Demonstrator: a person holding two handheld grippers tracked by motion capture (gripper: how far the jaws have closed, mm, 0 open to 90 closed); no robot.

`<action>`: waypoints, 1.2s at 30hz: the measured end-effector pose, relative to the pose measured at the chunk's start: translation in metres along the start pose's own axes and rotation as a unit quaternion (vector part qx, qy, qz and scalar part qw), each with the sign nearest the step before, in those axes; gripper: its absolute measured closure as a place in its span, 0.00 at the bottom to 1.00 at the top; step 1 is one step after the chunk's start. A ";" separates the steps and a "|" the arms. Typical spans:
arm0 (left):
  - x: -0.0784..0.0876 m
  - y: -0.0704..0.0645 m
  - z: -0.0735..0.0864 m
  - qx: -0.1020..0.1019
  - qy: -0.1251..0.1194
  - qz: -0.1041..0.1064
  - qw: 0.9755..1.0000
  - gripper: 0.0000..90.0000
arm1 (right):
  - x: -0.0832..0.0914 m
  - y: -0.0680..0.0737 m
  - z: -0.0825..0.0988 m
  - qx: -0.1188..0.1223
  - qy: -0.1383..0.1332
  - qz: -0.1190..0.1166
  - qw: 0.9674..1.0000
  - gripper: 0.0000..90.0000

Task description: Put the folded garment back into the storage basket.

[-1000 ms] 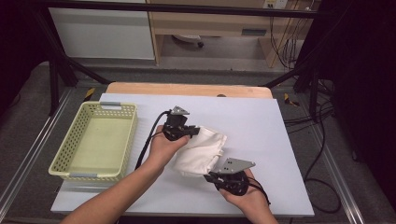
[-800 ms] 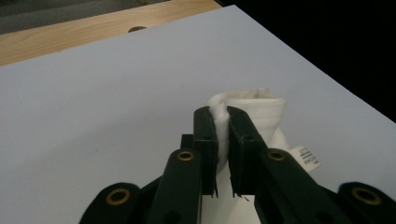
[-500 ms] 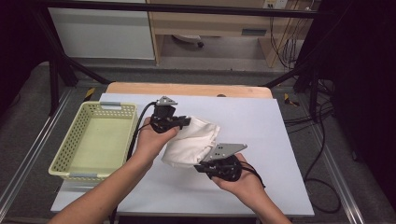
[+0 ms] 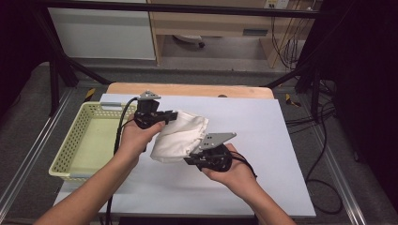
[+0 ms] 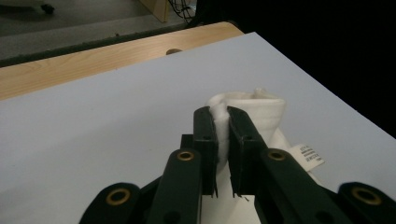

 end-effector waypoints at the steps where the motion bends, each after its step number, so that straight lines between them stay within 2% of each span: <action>1: 0.002 0.002 -0.001 0.000 -0.002 -0.002 1.000 0.92 | -0.003 0.000 -0.003 0.003 0.001 0.000 1.000 0.93; 7: 0.017 0.012 -0.006 -0.006 -0.003 -0.014 1.000 0.92 | -0.017 0.006 -0.020 0.015 0.003 -0.010 1.000 0.93; 13: 0.026 0.023 -0.002 -0.014 0.006 -0.026 1.000 0.92 | -0.028 0.013 -0.035 0.028 0.007 -0.018 0.999 0.93; 18: 0.037 0.032 -0.003 -0.003 -0.003 -0.022 1.000 0.92 | -0.039 0.018 -0.043 0.029 0.007 -0.022 0.999 0.93; 25: 0.054 0.049 0.001 0.002 -0.002 -0.037 0.999 0.92 | -0.055 0.024 -0.055 0.036 0.004 -0.031 0.999 0.93; 28: 0.058 0.055 0.005 0.004 0.000 -0.045 0.999 0.92 | -0.063 0.028 -0.060 0.039 0.002 -0.035 0.999 0.93; 32: 0.060 0.059 0.012 0.004 0.003 -0.048 0.999 0.92 | -0.073 0.035 -0.061 0.047 0.013 -0.041 0.998 0.93; 36: 0.064 0.064 0.013 0.006 0.002 -0.051 0.999 0.92 | -0.081 0.041 -0.067 0.055 0.018 -0.043 0.997 0.93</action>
Point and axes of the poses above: each handheld gripper's, and its own axes: x roughly backward along the jaws, z roughly out of its underside, y roughly to its left, the point moved 5 cm from there along -x, roughly forward along the jaws
